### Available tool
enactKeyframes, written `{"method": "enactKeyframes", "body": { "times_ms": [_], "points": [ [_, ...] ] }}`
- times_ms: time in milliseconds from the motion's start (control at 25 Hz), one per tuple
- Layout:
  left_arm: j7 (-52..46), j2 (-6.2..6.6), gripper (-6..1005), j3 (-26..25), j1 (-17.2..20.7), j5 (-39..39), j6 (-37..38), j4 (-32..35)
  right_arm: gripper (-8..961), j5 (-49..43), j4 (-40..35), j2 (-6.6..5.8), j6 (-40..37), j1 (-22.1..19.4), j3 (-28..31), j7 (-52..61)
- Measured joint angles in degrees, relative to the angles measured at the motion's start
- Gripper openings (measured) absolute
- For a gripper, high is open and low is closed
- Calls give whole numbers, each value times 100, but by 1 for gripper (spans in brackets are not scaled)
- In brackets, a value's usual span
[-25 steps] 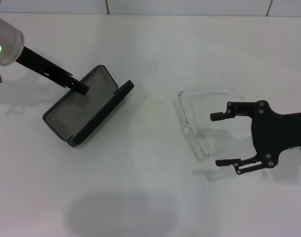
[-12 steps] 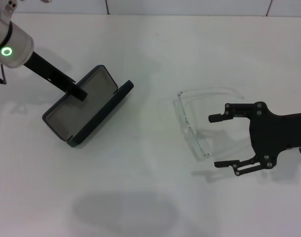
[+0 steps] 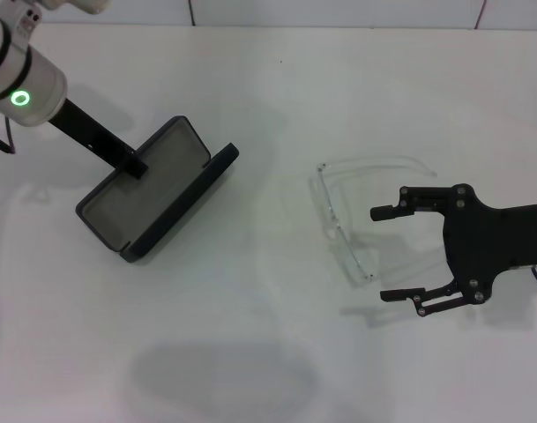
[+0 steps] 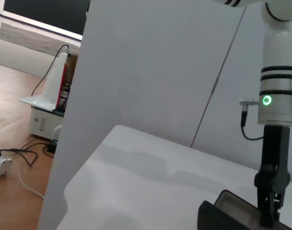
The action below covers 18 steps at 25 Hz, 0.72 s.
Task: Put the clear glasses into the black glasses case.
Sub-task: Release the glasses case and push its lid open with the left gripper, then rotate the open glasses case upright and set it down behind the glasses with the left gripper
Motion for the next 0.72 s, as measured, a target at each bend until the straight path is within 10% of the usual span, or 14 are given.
{"method": "enactKeyframes", "body": {
  "times_ms": [440, 720],
  "points": [
    [20, -82, 195, 61, 47, 26, -26, 339, 811, 0, -21, 25, -33, -33, 14, 0],
    [547, -477, 166, 91, 413, -6, -193, 1348, 811, 0, -73, 29, -48, -107, 14, -49]
  ]
}}
